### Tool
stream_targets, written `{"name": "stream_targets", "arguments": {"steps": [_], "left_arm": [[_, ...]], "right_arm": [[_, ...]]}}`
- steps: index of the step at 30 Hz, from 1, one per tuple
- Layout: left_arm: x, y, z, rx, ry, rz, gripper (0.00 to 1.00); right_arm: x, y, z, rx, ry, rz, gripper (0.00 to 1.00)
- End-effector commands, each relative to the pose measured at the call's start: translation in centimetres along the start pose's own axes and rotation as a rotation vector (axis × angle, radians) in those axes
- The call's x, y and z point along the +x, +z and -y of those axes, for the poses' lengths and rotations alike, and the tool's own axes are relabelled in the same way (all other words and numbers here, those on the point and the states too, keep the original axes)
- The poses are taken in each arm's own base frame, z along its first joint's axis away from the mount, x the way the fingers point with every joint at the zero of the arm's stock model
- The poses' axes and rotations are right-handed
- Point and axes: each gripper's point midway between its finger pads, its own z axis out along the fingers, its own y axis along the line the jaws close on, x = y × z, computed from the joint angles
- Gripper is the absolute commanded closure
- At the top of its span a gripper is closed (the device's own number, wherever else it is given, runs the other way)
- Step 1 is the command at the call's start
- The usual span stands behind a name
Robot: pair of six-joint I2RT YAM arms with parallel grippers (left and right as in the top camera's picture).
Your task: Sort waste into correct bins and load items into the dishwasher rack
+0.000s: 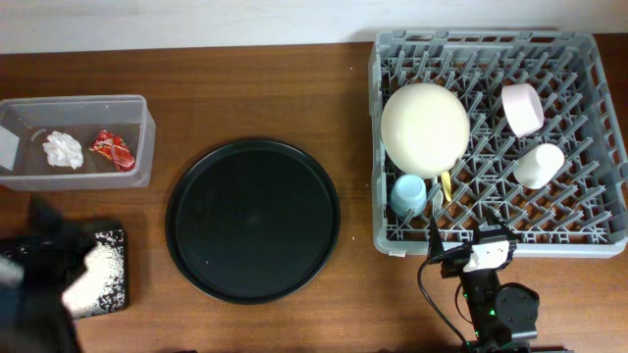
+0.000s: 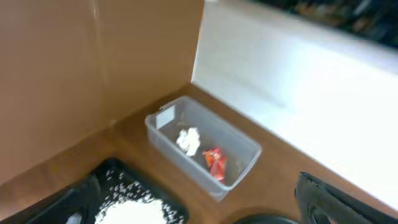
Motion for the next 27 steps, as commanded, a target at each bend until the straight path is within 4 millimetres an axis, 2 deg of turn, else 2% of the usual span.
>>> {"name": "stream_targets", "arguments": {"steps": [1, 4, 7, 9, 10, 12, 13, 16, 18, 22, 27], "left_arm": [[0.3, -3.6, -1.6, 0.069, -0.029, 0.043, 0.01], [4.0, -4.8, -3.4, 0.065, 0.047, -0.057, 0.01], [8.2, -4.5, -5.5, -0.005, 0.141, -0.158, 0.01], [9.8, -4.0, -5.4, 0.006, 0.152, -0.187, 0.01], [10.4, -3.6, -4.9, 0.03, 0.144, -0.192, 0.01], [12.0, -2.1, -2.2, 0.141, 0.109, -0.196, 0.01], [12.8, -1.1, 0.0, 0.236, 0.078, -0.187, 0.01], [14.6, 0.8, 3.6, 0.387, 0.038, -0.153, 0.01], [16.1, 2.8, 5.9, 0.464, 0.011, -0.1, 0.01], [18.6, 4.8, 8.3, 0.556, -0.027, -0.012, 0.01], [21.4, 5.9, 9.1, 0.624, -0.073, 0.076, 0.01]], "right_arm": [[0.1, 0.0, -0.1, -0.01, -0.009, 0.002, 0.02], [0.1, 0.0, -0.1, -0.01, -0.009, 0.002, 0.02], [0.1, 0.0, -0.1, -0.01, -0.009, 0.002, 0.02], [0.1, 0.0, -0.1, -0.01, -0.009, 0.002, 0.02], [0.1, 0.0, -0.1, -0.01, -0.009, 0.002, 0.02], [0.1, 0.0, -0.1, -0.01, -0.009, 0.002, 0.02], [0.1, 0.0, -0.1, -0.01, -0.009, 0.002, 0.02], [0.1, 0.0, -0.1, -0.01, -0.009, 0.002, 0.02], [0.1, 0.0, -0.1, -0.01, -0.009, 0.002, 0.02], [0.1, 0.0, -0.1, -0.01, -0.009, 0.002, 0.02], [0.1, 0.0, -0.1, -0.01, -0.009, 0.002, 0.02]]}}
